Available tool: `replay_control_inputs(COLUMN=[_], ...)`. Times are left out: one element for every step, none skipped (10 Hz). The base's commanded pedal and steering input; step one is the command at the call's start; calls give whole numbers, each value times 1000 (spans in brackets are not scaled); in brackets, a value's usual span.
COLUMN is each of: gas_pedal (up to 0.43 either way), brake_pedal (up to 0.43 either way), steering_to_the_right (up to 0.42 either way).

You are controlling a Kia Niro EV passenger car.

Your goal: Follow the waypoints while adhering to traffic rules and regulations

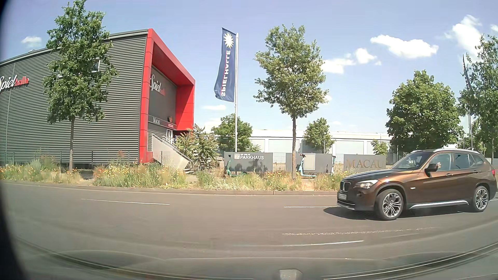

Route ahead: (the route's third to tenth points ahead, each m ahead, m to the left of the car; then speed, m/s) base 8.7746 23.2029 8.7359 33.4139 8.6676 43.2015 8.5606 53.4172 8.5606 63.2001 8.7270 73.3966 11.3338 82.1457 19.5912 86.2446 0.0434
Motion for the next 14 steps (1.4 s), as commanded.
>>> replay_control_inputs(gas_pedal=[0,0,0,0,0,0,0,0,0,0,0,0,0,0], brake_pedal=[165,165,165,171,165,165,165,165,165,165,165,165,165,165], steering_to_the_right=[-5,-5,-6,-5,-6,-6,-6,-6,-6,-6,-5,-5,-5,-5])
